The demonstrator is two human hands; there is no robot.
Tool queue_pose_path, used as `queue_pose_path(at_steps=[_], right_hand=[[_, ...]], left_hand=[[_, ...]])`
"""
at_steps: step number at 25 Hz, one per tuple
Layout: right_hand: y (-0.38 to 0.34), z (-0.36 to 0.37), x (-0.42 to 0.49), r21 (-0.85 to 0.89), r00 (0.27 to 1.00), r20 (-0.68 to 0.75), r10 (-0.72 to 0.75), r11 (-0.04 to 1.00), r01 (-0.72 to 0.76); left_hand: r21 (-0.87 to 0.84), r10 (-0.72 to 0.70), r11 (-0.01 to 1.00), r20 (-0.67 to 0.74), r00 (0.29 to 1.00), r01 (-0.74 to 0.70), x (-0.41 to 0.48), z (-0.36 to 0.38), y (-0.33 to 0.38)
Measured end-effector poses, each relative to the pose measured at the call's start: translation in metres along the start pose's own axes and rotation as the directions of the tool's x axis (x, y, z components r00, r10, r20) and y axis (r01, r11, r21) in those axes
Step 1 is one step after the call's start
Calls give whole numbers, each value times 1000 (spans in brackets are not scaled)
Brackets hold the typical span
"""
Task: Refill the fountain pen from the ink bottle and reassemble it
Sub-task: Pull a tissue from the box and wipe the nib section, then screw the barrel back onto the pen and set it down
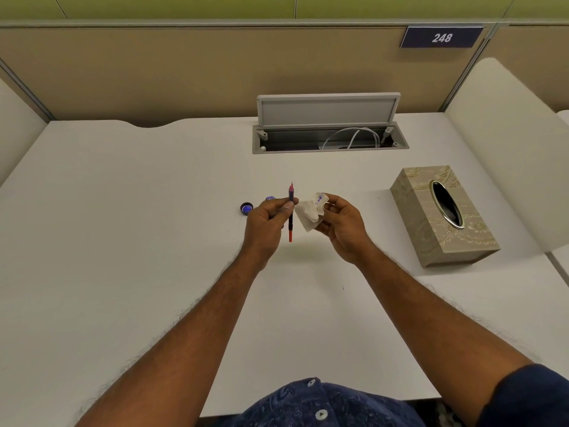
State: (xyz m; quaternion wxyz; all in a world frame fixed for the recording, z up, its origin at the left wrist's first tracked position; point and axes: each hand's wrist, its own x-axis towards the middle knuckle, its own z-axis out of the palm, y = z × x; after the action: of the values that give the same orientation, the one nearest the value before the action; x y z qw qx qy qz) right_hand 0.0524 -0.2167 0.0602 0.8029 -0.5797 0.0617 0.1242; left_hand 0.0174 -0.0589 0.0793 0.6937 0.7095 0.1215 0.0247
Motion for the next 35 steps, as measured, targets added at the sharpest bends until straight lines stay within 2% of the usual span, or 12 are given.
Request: queue_pose_path(at_steps=[4,10,14,19,21,23,25,26,28,32,35], right_hand=[[12,-11,-10,3,999,19,47,999,-48],[32,-18,-17,-38,998,-37,48,998,-50],[37,-19,-16,-100,988,-155,26,994,-41],[37,-22,-19,-119,987,-162,16,992,-36],[37,-31,-18,-241,971,-227,-77,970,20],[38,-47,-13,-518,912,-314,-266,853,70],[38,-62,-8,-735,855,-320,-407,676,46],[39,-69,-6,-801,851,-299,-432,599,23],[42,-75,1,-881,882,-239,-406,473,-22],[47,-67,13,-960,956,-193,-222,244,-137],[47,-63,15,-971,966,-213,-144,140,-194]], left_hand=[[-16,-17,1000,37,999,18,-2,5,-7],[-128,-166,974,172,971,189,-10,19,-28],[-177,-228,953,120,966,247,-13,23,-34],[-165,-280,944,54,958,285,-9,23,-36],[-190,-292,937,38,956,294,-6,23,-36],[-216,-313,925,28,949,311,-3,21,-35],[-238,-329,915,33,944,327,0,20,-33],[-248,-329,911,40,944,328,0,20,-32],[-254,-321,912,47,946,322,0,20,-29],[-248,-315,917,31,948,313,0,21,-23],[-265,-297,918,28,954,294,0,19,-20]])
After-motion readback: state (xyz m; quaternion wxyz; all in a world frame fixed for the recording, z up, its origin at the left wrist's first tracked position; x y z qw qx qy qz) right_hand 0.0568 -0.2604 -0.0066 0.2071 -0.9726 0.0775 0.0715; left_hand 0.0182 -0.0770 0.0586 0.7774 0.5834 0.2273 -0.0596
